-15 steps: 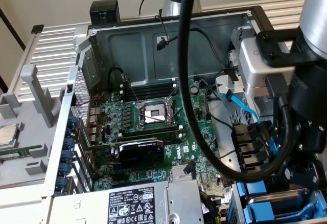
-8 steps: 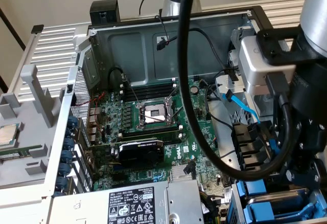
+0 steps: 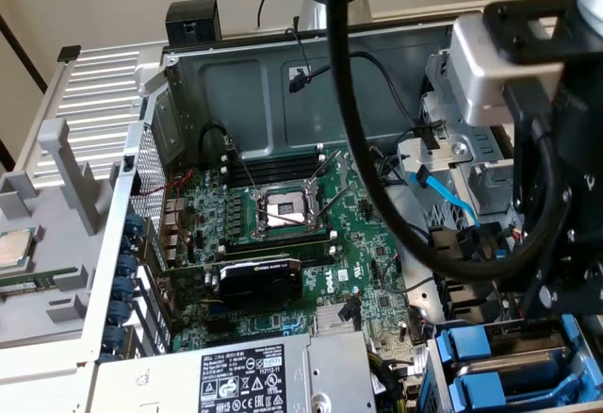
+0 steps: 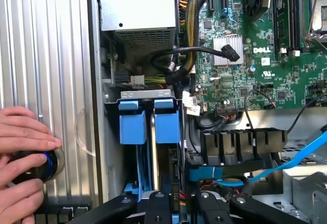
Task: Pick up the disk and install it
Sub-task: 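Insert the first disk wire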
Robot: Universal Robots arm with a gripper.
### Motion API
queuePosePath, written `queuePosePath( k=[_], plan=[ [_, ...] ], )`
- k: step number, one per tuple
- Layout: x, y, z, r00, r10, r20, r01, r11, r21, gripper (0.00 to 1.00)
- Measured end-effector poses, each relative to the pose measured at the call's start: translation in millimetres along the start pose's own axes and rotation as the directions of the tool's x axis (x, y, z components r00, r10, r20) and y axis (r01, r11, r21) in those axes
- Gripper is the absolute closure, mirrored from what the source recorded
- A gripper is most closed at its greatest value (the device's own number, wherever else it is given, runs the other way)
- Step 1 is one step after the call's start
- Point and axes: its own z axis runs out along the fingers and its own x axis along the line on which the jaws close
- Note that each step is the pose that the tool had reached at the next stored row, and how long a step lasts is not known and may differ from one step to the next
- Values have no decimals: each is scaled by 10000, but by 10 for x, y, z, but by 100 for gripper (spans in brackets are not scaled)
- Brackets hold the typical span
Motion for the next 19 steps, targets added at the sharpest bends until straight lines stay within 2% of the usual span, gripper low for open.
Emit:
queuePosePath(
  k=[3,8,12,19],
  plan=[
    [-1,-2,-135,10000,-1,-35,1,10000,2,75],
    [-10,0,-312,9999,0,-157,1,10000,12,75],
    [-23,14,-340,9997,-3,-232,4,10000,22,75],
    [-36,43,-340,9997,2,-237,-1,10000,22,75]
  ],
)
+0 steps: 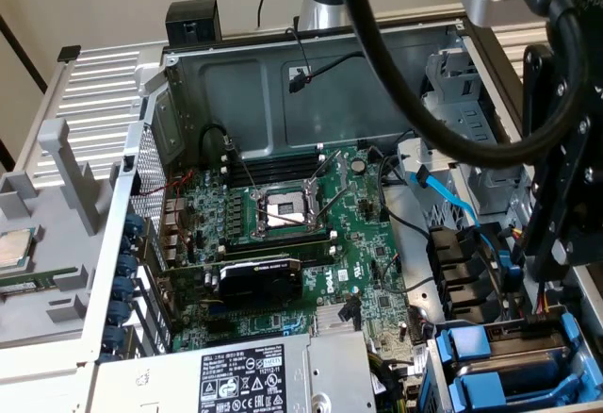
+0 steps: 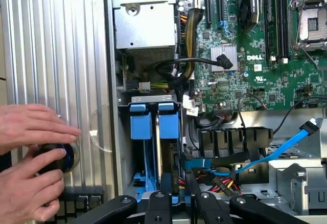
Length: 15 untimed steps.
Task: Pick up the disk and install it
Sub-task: 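Insert the first disk wire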
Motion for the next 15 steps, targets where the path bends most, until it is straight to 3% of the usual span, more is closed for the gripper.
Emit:
queuePosePath(
  k=[15],
  plan=[
    [-13,9,1,10000,13,1,-13,10000,0,75]
  ],
)
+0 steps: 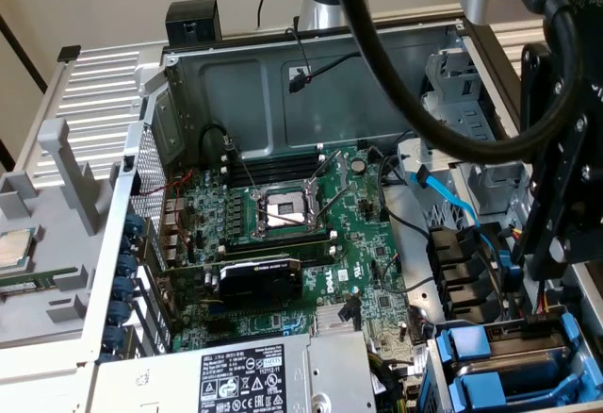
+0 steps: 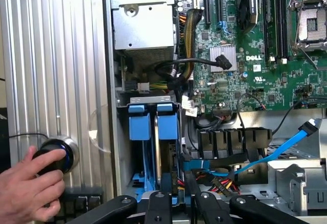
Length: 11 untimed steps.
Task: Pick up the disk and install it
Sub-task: 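Insert the first disk wire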
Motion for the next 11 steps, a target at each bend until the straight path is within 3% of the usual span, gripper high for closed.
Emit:
queuePosePath(
  k=[8,9,11],
  plan=[
    [-52,37,-2,10000,1,-1,-1,10000,-4,75],
    [-60,47,-2,10000,0,-4,0,10000,-27,75],
    [-75,65,1,10000,-2,-21,2,9999,-130,75]
  ],
)
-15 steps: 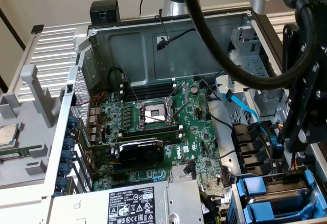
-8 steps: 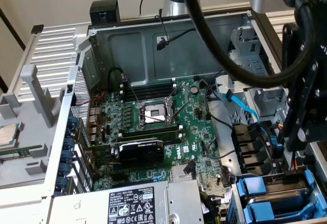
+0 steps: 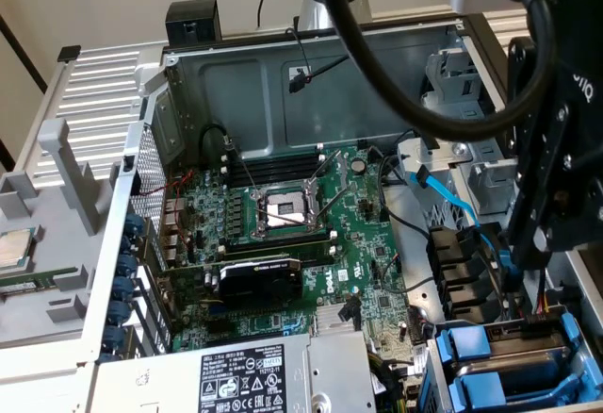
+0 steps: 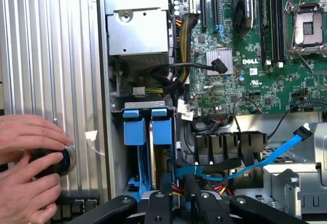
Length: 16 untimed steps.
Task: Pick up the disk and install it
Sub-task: 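Insert the first disk wire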
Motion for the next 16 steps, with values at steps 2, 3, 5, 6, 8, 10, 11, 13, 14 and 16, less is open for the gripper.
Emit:
queuePosePath(
  k=[2,3,5,6,8,10,11,13,14,16],
  plan=[
    [-13,9,10,10000,-6,-25,5,9999,-147,75],
    [-21,12,18,10000,-5,-36,4,9998,-191,75],
    [-38,14,40,10000,0,-57,-1,9997,-229,75],
    [-46,13,49,10000,2,-85,-4,9997,-238,75],
    [-61,13,67,9999,8,-152,-12,9997,-256,75],
    [-77,15,83,9998,14,-207,-20,9996,-287,75],
    [-86,16,91,9997,18,-232,-25,9995,-304,75],
    [-99,18,102,9996,25,-271,-34,9994,-347,75],
    [-102,18,105,9996,24,-280,-35,9993,-372,77],
    [-109,18,106,9996,29,-298,-41,9991,-414,85]
  ],
)
